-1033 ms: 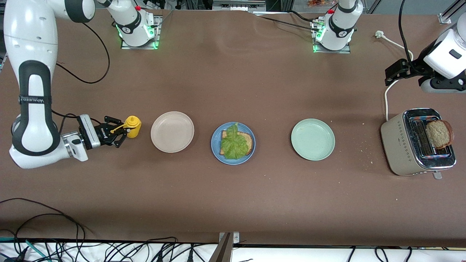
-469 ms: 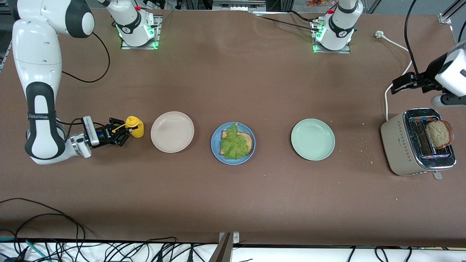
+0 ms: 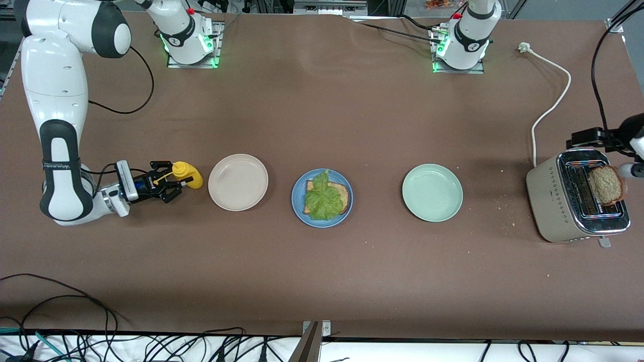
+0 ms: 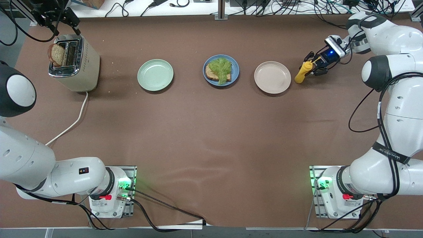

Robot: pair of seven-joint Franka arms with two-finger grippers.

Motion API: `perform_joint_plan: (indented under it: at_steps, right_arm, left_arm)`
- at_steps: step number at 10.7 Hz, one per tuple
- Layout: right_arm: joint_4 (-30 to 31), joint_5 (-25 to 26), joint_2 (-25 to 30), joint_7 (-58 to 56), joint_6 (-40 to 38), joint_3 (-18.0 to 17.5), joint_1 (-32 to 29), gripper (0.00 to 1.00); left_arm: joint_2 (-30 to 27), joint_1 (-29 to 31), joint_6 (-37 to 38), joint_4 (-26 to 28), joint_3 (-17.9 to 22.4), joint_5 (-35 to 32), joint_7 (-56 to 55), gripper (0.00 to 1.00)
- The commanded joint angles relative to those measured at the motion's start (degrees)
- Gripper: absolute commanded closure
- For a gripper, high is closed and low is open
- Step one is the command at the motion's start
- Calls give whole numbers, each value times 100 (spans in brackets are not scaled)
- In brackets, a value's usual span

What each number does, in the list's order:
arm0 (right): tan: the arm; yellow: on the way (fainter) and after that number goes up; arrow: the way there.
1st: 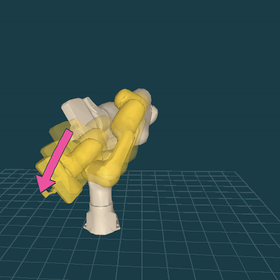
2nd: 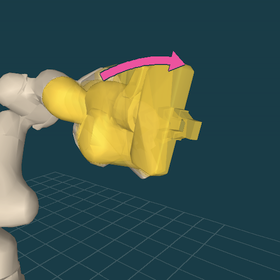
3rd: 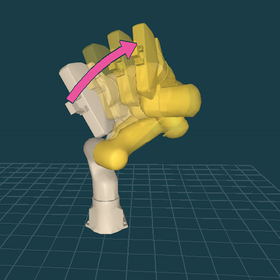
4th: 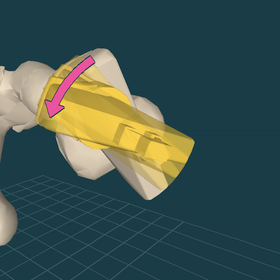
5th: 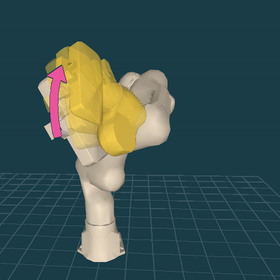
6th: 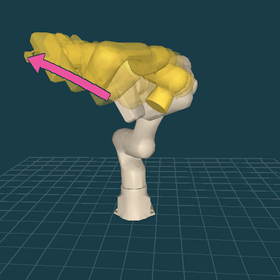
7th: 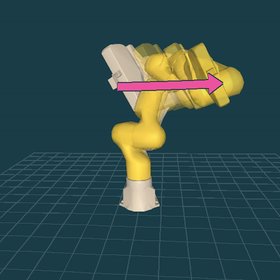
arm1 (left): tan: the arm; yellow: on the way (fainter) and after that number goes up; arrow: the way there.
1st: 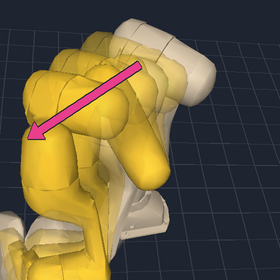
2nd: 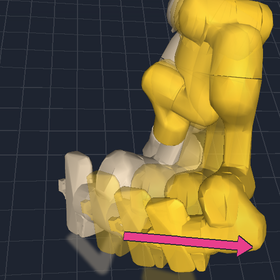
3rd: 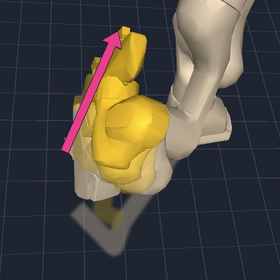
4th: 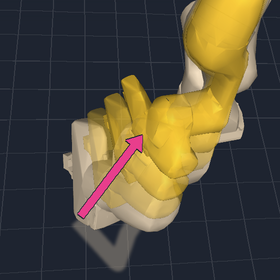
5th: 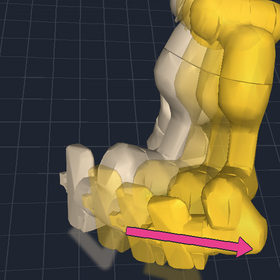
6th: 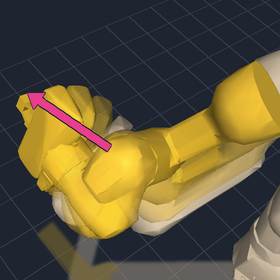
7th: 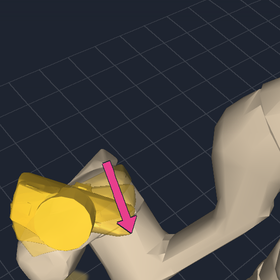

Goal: Make sandwich in blue plate with both arms
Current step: 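Set the mustard down with the right gripper while the left gripper reaches the toaster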

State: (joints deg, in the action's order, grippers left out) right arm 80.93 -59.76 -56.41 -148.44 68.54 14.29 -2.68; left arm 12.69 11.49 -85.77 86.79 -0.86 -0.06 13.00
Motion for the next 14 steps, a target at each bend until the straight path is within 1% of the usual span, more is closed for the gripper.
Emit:
perform_joint_plan:
  at_steps: [1,2,3,4,6,8,11,14]
  right_arm:
    - [-164,-54,33,87,-34,-23,-276,0]
    - [-217,-36,33,95,19,107,-338,0]
    - [-244,-36,42,243,89,352,-330,0]
    - [-305,-10,59,584,98,572,-321,0]
    - [-455,52,112,1453,55,959,-303,0]
    - [-482,61,331,2350,37,1224,-277,0]
    - [-482,104,744,3791,55,1260,-277,0]
    - [-482,105,1061,5365,11,1207,-268,0]
  left_arm:
    - [619,134,-455,-373,-55,-887,377,10]
    - [716,195,-701,-365,-55,-995,492,9]
    - [804,379,-869,-365,-55,-1048,554,0]
    - [874,581,-1054,-321,-63,-1127,720,0]
    - [945,792,-1099,-277,-55,-1198,1298,0]
    - [1041,1039,-1291,-181,-55,-1304,1432,0]
    - [1217,1390,-1766,83,-63,-1278,1679,0]
    - [1376,1374,-1970,119,-98,-1138,1548,0]
